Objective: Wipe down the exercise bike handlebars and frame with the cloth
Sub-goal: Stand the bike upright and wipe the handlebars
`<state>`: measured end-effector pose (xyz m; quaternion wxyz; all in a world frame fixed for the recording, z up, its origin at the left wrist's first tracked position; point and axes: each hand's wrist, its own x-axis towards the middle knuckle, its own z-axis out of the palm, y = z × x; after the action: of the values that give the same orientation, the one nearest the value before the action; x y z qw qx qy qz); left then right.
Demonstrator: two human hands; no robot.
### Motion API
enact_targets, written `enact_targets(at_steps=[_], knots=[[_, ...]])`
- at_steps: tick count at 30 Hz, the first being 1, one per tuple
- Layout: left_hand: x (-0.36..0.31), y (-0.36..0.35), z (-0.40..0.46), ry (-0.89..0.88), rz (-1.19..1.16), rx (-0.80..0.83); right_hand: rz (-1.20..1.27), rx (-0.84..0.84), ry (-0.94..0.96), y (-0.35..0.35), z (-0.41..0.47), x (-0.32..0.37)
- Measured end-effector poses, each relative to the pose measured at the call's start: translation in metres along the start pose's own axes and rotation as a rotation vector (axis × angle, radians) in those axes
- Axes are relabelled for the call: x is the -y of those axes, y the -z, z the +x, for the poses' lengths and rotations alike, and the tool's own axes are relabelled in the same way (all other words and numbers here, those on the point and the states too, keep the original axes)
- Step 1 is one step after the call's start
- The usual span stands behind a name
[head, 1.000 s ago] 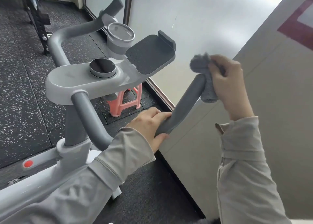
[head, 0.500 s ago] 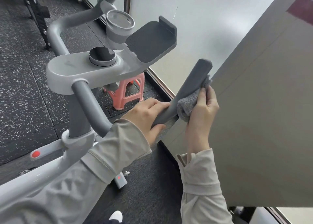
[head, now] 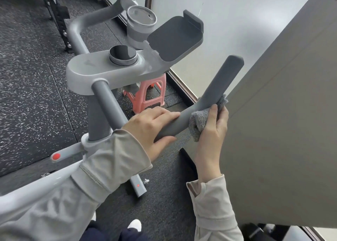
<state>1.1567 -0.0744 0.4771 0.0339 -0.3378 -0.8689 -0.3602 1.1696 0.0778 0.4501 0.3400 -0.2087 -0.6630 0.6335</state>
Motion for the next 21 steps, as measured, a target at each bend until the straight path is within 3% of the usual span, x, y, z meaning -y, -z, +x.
enact_targets(at_steps=[5,12,21], knots=[[0.005,0.011,-0.01,-0.002,0.022,0.038,0.163,0.056,-0.157,-0.008,-0.023,-0.01],[0.026,0.022,-0.024,-0.146,0.196,0.006,0.314,0.108,-0.265,-0.022,-0.069,-0.017],[0.072,0.04,-0.027,-0.316,0.232,0.036,0.19,-0.066,-0.231,-0.04,-0.094,-0.017]])
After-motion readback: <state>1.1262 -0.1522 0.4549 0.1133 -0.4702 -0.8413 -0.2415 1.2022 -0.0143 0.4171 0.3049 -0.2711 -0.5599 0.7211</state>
